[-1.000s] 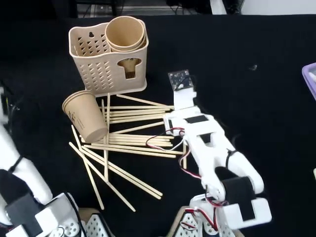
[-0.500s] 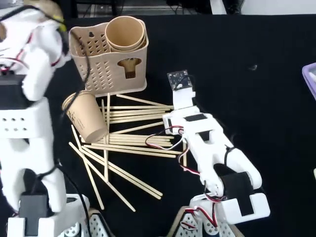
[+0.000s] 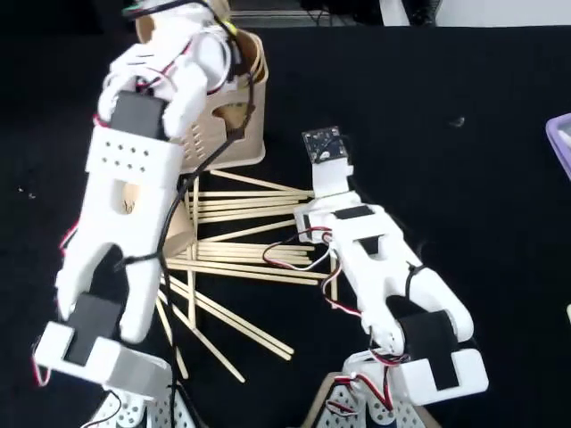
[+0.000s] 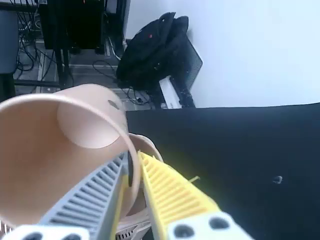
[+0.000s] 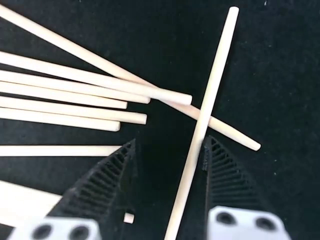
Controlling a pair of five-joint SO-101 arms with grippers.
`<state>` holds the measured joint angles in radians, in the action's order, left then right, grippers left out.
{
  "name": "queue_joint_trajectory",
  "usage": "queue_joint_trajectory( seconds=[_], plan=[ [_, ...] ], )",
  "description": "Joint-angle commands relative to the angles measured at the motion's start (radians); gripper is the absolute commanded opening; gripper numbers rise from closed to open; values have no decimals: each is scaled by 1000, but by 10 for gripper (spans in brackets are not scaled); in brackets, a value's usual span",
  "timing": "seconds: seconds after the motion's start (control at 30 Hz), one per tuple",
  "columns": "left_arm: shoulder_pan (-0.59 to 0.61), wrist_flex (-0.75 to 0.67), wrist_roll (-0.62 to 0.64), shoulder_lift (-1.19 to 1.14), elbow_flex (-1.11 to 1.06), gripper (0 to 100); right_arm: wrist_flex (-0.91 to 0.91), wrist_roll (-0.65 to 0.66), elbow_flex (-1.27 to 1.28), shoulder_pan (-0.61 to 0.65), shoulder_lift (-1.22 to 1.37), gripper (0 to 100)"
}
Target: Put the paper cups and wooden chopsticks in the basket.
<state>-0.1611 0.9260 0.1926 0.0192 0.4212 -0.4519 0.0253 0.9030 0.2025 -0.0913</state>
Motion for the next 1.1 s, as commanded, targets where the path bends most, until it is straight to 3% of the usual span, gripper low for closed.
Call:
queue_joint_trajectory(
  seconds=[0.0,0.27,0.5,0.77,1.07],
  plan=[
    [-8,91,12,-51,157,34,11,-2,-67,-25,-5,198],
    [1,265,12,-83,421,34,11,-2,-67,-23,-4,198],
    [-8,376,11,-84,461,34,11,-2,-65,-23,-4,198],
    [-38,496,-196,-84,469,61,11,-2,-68,-23,-1,198],
    [-33,451,-222,-114,470,51,11,-2,-68,-21,2,198]
  ],
)
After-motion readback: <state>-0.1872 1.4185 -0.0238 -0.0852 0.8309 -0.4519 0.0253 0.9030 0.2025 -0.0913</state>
